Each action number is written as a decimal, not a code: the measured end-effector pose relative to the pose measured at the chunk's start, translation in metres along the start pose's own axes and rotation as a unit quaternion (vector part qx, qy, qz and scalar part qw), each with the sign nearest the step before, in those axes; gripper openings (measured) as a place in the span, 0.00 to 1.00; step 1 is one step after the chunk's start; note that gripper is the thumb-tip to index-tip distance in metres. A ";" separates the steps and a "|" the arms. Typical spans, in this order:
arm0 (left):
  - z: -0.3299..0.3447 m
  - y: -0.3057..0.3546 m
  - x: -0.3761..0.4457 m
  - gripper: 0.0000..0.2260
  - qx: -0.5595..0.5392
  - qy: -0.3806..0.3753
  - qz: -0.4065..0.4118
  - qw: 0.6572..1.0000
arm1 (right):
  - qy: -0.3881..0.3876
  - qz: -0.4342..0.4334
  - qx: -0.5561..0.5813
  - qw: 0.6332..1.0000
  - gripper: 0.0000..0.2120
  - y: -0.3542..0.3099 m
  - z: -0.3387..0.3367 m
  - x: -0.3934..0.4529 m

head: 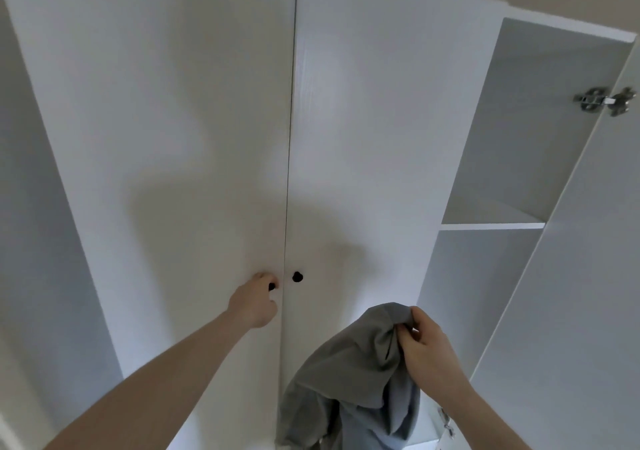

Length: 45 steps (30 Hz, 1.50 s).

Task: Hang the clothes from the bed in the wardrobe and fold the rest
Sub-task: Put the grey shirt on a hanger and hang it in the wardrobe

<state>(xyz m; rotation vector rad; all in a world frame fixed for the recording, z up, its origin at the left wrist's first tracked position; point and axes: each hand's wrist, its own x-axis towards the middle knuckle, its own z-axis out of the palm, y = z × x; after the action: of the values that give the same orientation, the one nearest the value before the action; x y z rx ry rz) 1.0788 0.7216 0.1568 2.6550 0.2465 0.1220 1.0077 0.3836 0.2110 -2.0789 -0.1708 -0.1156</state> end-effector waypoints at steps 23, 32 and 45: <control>-0.043 -0.100 -0.351 0.10 0.036 0.210 -0.246 0.946 | -0.181 -0.090 0.009 0.979 0.08 0.009 0.010 -0.099; -0.073 -0.142 -0.405 0.38 -0.017 0.167 -0.336 0.927 | -0.213 -0.128 0.027 0.968 0.08 -0.017 0.015 -0.134; -0.081 -0.101 -0.433 0.19 -0.229 0.123 -0.196 0.946 | -0.281 -0.169 0.022 0.944 0.09 -0.048 0.033 -0.180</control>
<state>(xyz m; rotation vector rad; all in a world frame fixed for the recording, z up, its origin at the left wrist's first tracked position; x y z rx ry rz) 0.6290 0.7614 0.1631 2.0799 0.7271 0.3365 0.8222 0.4227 0.2087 -1.9730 -0.8713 0.2778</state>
